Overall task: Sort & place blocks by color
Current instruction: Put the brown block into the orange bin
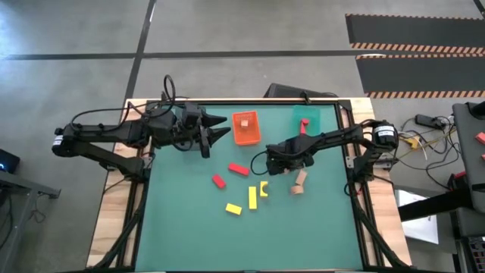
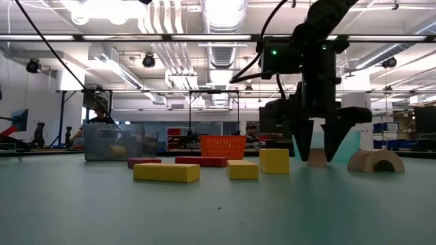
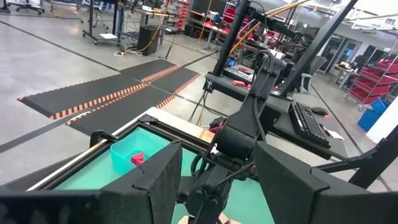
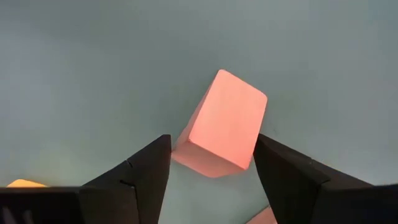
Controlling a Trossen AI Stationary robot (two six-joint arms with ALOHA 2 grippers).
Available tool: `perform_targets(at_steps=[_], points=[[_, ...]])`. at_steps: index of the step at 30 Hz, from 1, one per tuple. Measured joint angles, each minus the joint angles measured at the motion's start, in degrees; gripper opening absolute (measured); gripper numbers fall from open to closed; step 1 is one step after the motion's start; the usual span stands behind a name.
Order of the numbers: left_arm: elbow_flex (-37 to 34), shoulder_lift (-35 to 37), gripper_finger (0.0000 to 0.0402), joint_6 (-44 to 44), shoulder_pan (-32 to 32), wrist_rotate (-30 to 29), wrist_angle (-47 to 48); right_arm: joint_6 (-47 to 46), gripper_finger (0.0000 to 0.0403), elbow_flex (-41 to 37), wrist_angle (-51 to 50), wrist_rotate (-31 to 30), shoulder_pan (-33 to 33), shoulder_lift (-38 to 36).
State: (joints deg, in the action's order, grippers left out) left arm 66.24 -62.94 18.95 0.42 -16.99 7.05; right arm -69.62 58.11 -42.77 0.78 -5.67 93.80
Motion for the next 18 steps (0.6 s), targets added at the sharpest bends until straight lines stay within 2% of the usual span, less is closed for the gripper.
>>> perform_targets(at_steps=[4,11,18], points=[[0.0,0.0,0.0185,-0.3,-0.3,0.0,0.0,0.5,0.0197,0.0,0.2,-0.3,0.0,0.0],[0.0,0.0,0.0185,-0.4,-0.8,0.0,0.0,1.9,0.0126,0.0,0.7,0.0,0.0,0.0],[0.0,0.0,0.0185,-0.4,-1.2,0.0,0.0,3.2,0.0122,0.7,1.1,1.3,0.0,-0.1]])
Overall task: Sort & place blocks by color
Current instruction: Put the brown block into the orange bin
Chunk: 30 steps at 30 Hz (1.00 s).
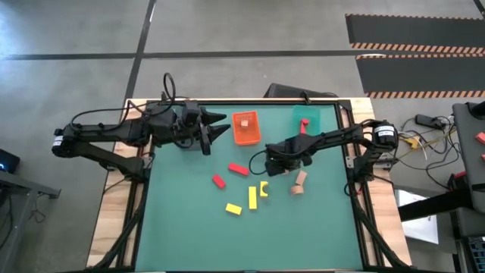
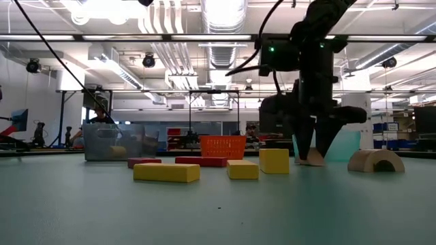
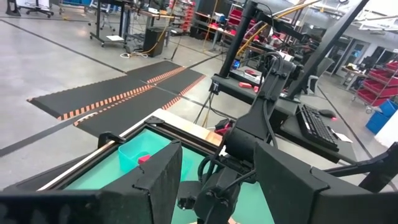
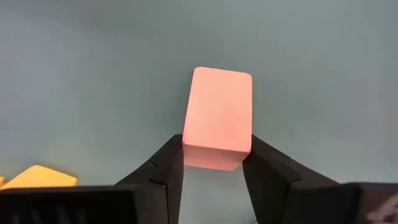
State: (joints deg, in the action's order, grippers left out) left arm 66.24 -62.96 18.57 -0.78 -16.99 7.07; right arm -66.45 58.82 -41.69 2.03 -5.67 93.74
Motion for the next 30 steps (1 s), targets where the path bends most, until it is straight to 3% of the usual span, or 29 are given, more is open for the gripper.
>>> perform_targets(at_steps=[13,30], points=[[0.1,0.5,0.0185,0.6,0.0,0.0,0.0,8.0,0.0129,11.7,-5.7,0.9,-2.9,-0.3],[0.2,8.4,0.0185,0.6,0.0,-2.4,-0.4,22.7,0.0131,27.2,-6.1,-0.5,-12.2,0.1]])
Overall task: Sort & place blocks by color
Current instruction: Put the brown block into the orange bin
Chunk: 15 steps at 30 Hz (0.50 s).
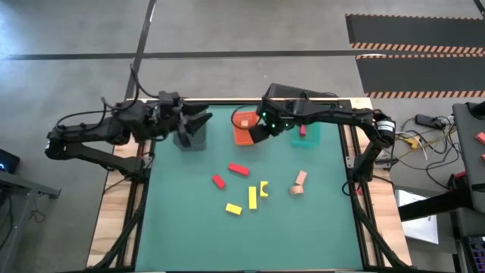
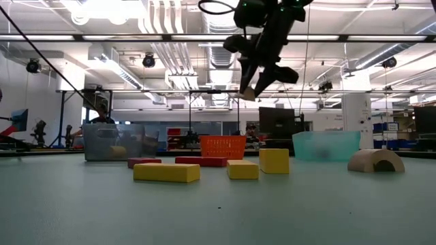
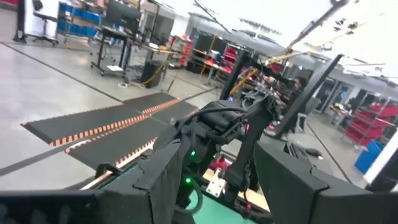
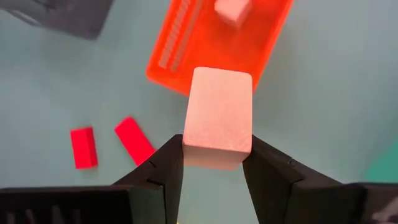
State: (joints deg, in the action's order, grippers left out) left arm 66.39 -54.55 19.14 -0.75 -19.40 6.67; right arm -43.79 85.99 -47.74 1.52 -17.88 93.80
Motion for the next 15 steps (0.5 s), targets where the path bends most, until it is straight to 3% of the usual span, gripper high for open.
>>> perform_targets(at_steps=[9,15], points=[[-0.1,0.6,0.0185,-0.6,0.0,-5.4,0.0,4.2,0.0132,2.1,0.5,1.6,-3.4,0.1],[-0.1,0.7,0.0185,-2.5,0.0,-8.0,-0.2,6.6,0.0132,5.7,1.2,4.5,-4.0,5.3]])
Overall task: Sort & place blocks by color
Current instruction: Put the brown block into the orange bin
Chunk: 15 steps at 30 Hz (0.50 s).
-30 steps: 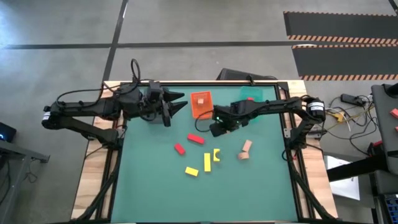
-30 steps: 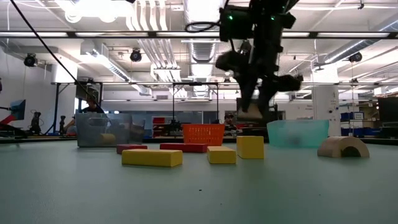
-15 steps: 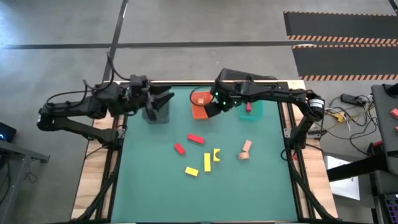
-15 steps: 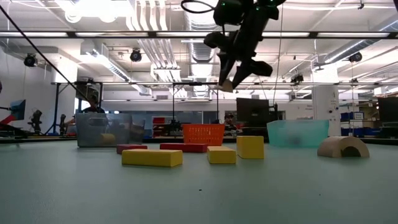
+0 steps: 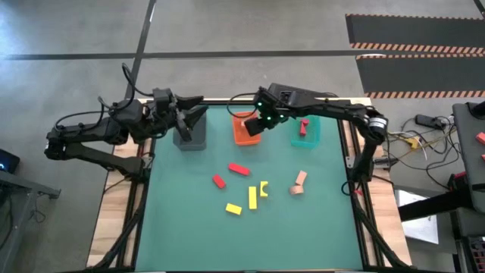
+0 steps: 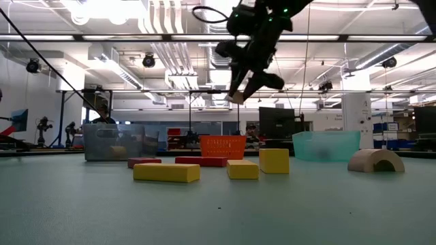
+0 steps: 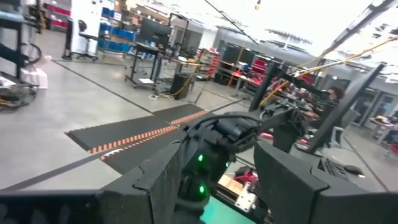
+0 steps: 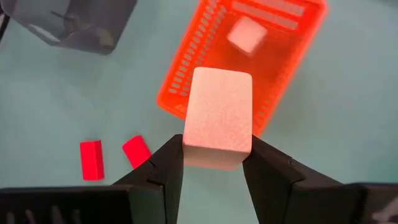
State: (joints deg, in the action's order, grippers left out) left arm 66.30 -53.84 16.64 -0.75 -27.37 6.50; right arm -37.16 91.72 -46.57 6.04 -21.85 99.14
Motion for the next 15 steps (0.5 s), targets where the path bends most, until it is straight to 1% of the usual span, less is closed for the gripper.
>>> perform_targets(at_steps=[4,12,15], points=[[0.1,0.2,0.0185,-0.5,0.0,-0.2,-0.6,4.3,0.0132,6.2,-2.7,1.6,-0.6,5.9],[0.0,1.0,0.0185,-0.5,0.0,-0.2,-1.5,13.4,0.0132,22.4,-17.5,2.0,-2.9,18.5],[0.0,1.3,0.0185,-0.5,0.0,-0.3,-1.6,18.0,0.0132,27.0,-20.4,2.0,-3.4,22.4]])
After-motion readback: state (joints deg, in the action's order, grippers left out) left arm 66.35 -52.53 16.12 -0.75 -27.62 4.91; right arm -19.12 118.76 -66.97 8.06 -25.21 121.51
